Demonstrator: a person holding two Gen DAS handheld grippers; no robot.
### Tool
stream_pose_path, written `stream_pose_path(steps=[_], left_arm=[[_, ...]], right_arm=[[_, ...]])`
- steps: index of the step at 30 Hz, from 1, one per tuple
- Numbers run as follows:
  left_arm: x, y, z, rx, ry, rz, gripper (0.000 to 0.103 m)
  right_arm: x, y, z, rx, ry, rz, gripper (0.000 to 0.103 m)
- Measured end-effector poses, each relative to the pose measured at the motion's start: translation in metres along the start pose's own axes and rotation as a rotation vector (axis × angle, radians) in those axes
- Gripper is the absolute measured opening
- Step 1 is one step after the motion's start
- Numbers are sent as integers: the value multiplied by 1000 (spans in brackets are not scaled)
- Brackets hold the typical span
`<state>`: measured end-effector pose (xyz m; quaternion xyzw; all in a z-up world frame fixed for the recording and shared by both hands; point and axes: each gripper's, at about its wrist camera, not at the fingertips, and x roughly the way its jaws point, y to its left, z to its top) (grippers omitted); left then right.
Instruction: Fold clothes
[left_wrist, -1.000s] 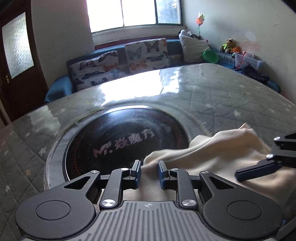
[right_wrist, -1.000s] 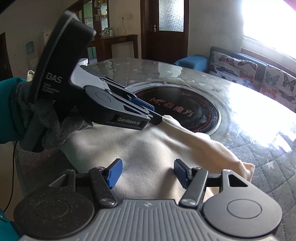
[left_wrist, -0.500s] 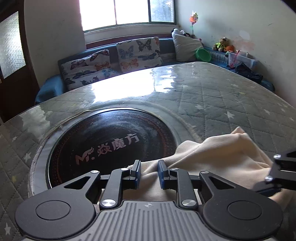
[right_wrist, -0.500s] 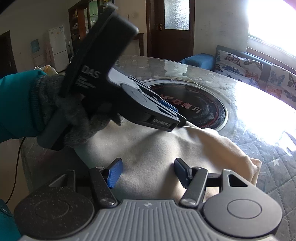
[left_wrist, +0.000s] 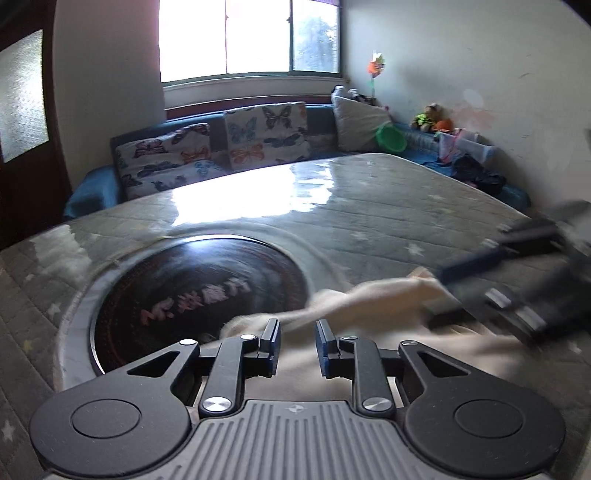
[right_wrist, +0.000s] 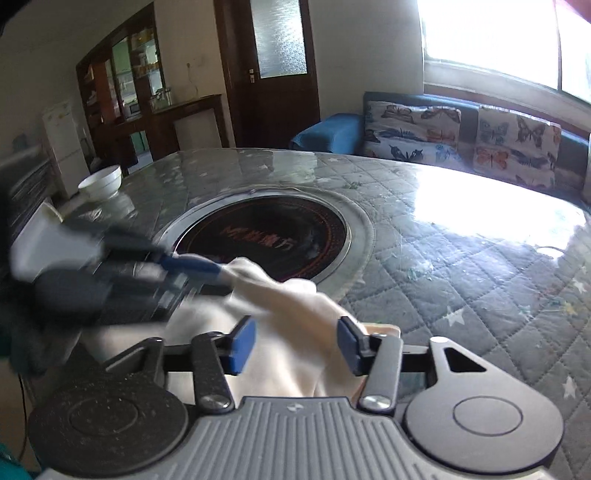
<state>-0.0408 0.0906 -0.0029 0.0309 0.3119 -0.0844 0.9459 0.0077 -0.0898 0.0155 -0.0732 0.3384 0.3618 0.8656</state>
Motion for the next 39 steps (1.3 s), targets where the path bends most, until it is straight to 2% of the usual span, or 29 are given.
stream_pose_path(steps=[4,10,13,18,23,27,36,39], left_arm=[[-7,-19,-11,25,10,-57,24],[-11,-36,-22,75,9,-89,23],[-14,-40,-24,95,4,-93,23],[-20,-46,-16,110,-29,-119,23],[-7,-63,-8,131,-24,-179,23],[0,-81,-11,160,-5,-261,22],[2,-104,-24,200,9,-295,22],[4,-105,-24,185,12,-307,22]], right_arm=[[20,-8,13,-7,20,33,29],[60,-15,18,4,93,-2,21],[66,-24,21,41,93,-1,22],[48,-33,22,34,68,-35,24],[25,-41,19,28,54,-60,27],[18,-46,13,32,66,-68,29],[37,-51,1,55,85,-56,31],[40,-47,0,33,85,-60,31]])
